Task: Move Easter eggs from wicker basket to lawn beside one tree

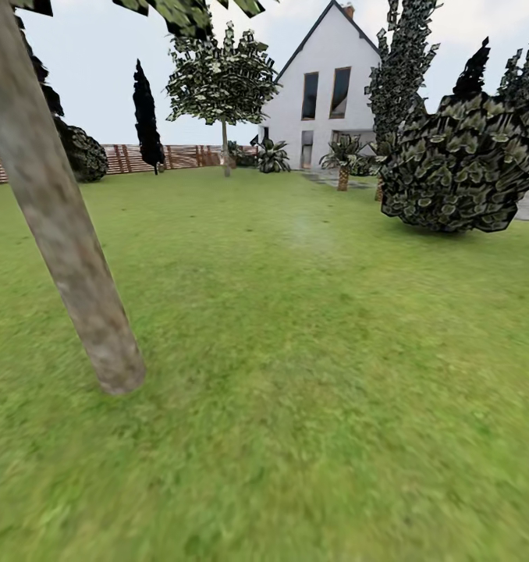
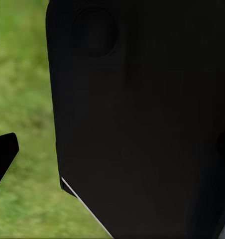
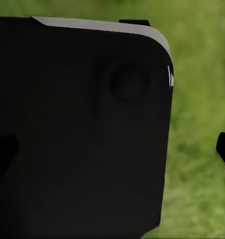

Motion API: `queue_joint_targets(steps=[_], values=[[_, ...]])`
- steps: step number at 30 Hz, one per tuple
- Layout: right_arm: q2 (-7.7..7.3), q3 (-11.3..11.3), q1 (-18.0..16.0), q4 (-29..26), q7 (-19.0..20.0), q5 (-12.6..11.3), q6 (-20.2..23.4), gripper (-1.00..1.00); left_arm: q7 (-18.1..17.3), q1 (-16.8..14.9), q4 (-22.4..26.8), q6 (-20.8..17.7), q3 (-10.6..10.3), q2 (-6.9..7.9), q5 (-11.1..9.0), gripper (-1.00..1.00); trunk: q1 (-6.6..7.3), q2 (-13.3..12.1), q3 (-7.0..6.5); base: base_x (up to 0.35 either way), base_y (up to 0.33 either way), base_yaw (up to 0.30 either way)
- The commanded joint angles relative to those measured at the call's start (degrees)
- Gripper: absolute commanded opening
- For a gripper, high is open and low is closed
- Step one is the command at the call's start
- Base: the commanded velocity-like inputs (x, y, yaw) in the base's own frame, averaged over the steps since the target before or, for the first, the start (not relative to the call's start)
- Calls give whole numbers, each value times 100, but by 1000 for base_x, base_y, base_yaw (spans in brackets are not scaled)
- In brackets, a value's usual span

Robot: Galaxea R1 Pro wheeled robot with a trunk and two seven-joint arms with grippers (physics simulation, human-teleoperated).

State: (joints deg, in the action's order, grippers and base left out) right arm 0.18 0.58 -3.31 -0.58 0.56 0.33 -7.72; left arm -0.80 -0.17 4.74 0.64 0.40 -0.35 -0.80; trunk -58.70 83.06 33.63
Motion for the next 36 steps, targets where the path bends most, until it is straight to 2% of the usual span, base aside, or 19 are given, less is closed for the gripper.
queue_joint_targets(steps=[1,36], values=[[0,4,-3,5,6,3,-19,100,-8,-1,0,7,4,0,-8,100,-3,2,5,338,0,0],[-6,-3,-3,5,6,3,-19,100,-14,-2,0,7,4,0,-8,100,-3,2,5,338,0,0]])
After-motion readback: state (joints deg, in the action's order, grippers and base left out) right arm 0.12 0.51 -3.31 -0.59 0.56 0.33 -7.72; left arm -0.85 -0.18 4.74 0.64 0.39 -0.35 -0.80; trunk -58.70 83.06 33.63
